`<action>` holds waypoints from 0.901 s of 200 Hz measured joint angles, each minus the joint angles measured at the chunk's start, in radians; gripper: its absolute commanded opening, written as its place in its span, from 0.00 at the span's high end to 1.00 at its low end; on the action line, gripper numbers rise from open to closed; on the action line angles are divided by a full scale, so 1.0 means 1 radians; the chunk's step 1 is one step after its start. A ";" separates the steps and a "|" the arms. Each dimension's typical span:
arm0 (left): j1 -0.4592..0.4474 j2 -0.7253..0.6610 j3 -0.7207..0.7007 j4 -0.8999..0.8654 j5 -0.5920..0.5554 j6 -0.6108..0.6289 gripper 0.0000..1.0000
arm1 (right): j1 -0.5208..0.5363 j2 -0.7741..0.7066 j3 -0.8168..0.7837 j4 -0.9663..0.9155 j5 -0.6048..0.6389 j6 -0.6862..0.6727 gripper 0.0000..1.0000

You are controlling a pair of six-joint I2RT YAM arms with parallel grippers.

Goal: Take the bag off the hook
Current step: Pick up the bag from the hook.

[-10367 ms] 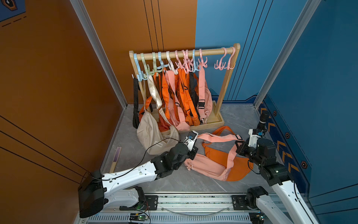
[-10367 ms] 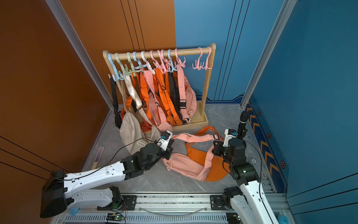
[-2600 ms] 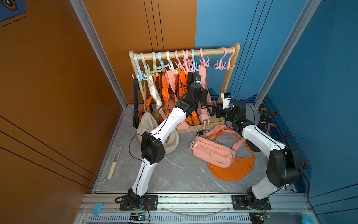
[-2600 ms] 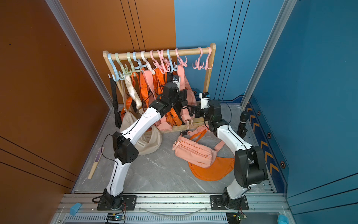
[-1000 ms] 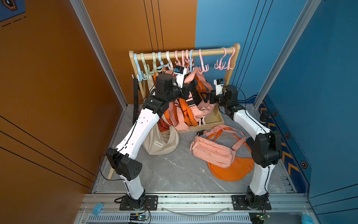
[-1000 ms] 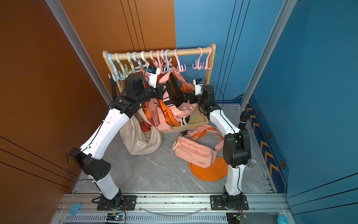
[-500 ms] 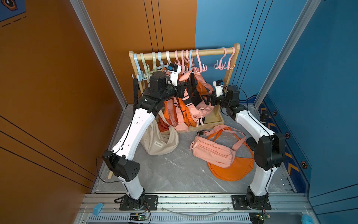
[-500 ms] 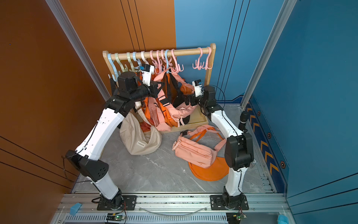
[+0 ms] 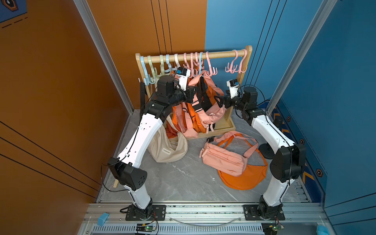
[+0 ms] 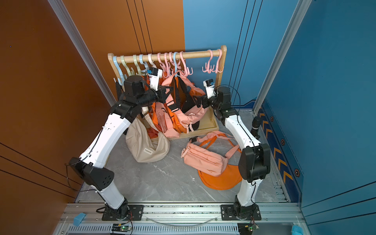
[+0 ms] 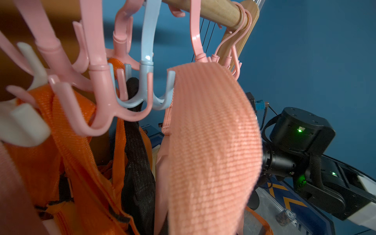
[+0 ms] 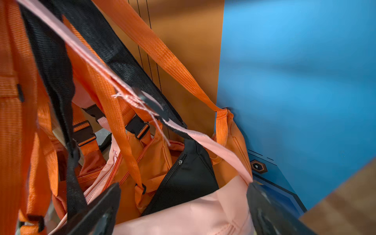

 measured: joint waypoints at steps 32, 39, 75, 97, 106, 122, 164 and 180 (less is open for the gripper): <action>0.000 0.000 -0.014 0.000 0.003 -0.003 1.00 | 0.000 0.137 0.142 -0.013 -0.010 -0.026 0.03; 0.000 0.000 -0.015 0.000 0.005 -0.003 1.00 | 0.000 0.164 0.169 -0.015 -0.011 -0.026 0.03; 0.000 0.000 -0.021 0.000 0.010 -0.004 1.00 | 0.003 0.277 0.293 -0.018 -0.018 -0.029 0.10; 0.000 0.005 -0.022 0.000 0.011 -0.004 1.00 | 0.008 0.324 0.346 -0.019 -0.023 -0.024 0.32; 0.000 0.008 -0.022 0.000 0.011 -0.004 1.00 | 0.011 0.334 0.356 -0.021 -0.025 -0.012 0.39; 0.000 0.014 -0.022 0.000 0.011 -0.004 1.00 | 0.013 0.336 0.357 -0.025 -0.028 -0.008 0.49; 0.000 0.021 -0.022 0.000 0.011 -0.008 1.00 | 0.013 0.326 0.331 -0.005 -0.043 0.016 1.00; 0.000 0.023 -0.022 0.001 0.011 -0.011 1.00 | 0.013 0.300 0.277 0.021 -0.043 0.022 1.00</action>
